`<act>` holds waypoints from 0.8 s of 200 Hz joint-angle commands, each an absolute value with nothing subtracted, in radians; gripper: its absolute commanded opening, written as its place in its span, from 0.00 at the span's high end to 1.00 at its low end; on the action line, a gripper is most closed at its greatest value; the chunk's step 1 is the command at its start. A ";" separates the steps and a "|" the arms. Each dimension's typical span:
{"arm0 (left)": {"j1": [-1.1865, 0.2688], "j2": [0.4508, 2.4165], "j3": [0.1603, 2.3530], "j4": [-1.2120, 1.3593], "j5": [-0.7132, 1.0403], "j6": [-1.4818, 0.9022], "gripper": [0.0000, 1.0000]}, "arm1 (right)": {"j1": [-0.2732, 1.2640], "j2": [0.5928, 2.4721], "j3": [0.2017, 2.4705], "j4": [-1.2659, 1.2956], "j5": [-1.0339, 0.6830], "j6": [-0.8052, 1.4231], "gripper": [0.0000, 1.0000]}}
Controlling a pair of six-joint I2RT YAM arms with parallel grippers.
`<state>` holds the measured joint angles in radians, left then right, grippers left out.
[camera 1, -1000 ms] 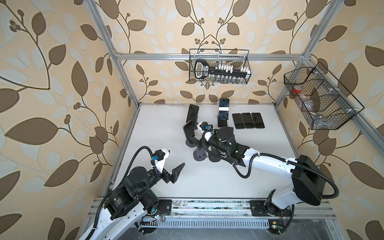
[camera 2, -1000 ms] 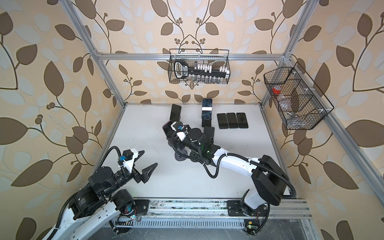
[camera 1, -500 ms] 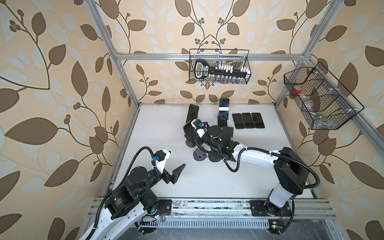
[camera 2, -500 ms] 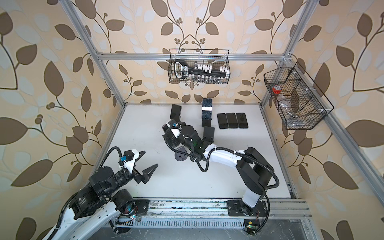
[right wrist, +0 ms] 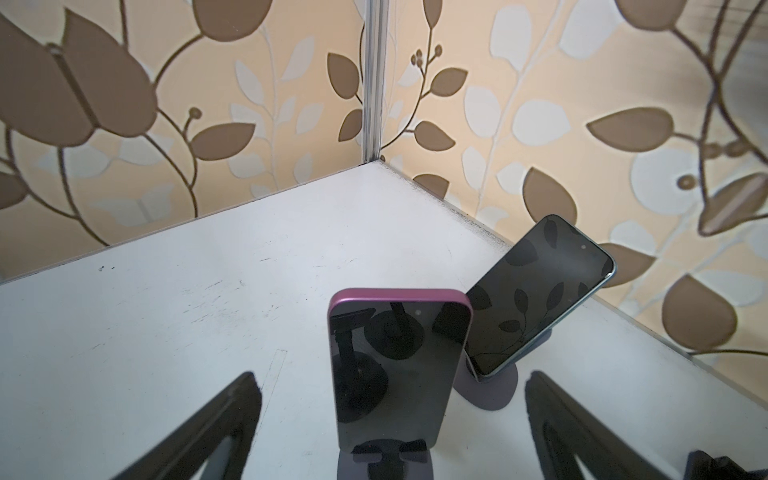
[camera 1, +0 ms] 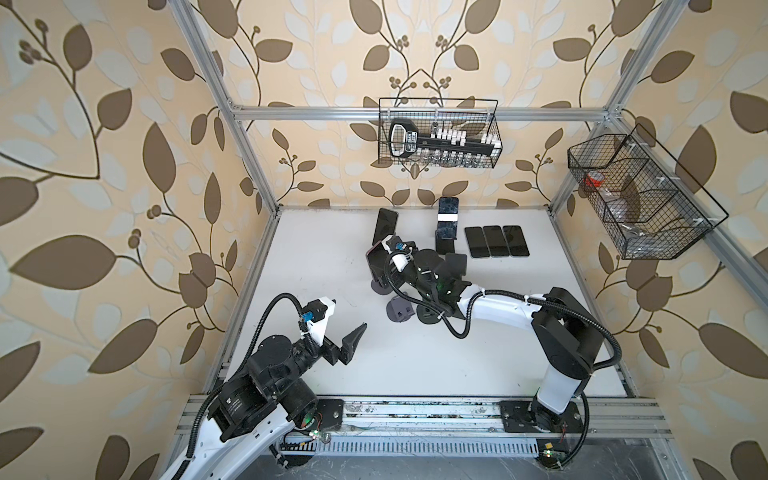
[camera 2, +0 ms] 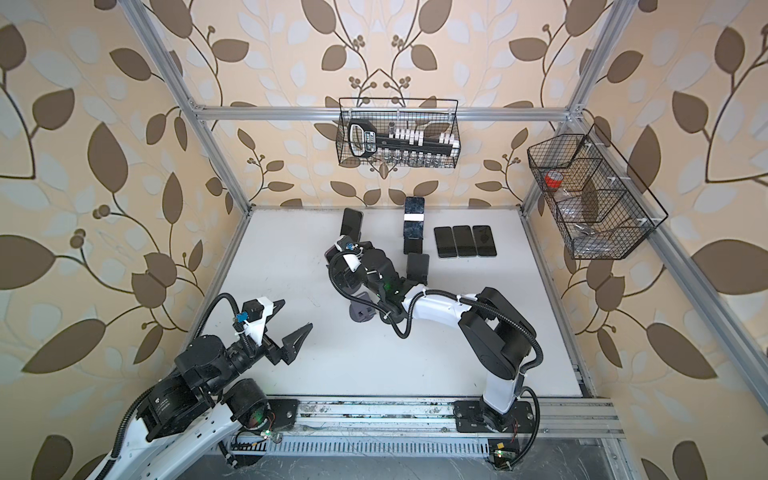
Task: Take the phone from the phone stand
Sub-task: 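Lower the open right gripper around the purple-edged phone's top edge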
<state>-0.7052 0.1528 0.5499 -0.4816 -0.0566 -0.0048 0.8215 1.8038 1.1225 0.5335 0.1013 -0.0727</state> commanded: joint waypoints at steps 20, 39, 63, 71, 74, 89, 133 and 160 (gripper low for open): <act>-0.698 0.165 0.562 -0.472 -0.084 0.009 0.01 | 0.818 1.857 1.173 0.578 0.118 -0.084 0.01; -0.699 0.166 0.561 -0.472 -0.086 0.012 0.01 | 0.818 1.868 1.178 0.586 0.126 -0.086 0.00; -0.698 0.176 0.561 -0.473 -0.092 0.013 0.01 | 0.818 1.880 1.183 0.593 0.143 -0.086 0.00; -0.698 0.179 0.562 -0.473 -0.089 0.014 0.01 | 0.817 1.884 1.183 0.596 0.140 -0.086 0.00; -0.698 0.179 0.562 -0.473 -0.088 0.014 0.01 | 0.818 1.887 1.184 0.597 0.137 -0.086 0.00; -0.698 0.188 0.562 -0.471 -0.080 0.017 0.01 | 0.818 1.898 1.186 0.597 0.128 -0.087 0.00; -0.698 0.208 0.567 -0.474 -0.072 0.019 0.01 | 0.817 1.921 1.201 0.600 0.136 -0.090 0.00; -0.696 0.207 0.565 -0.472 -0.072 0.020 0.01 | 0.816 1.935 1.211 0.597 0.135 -0.101 0.00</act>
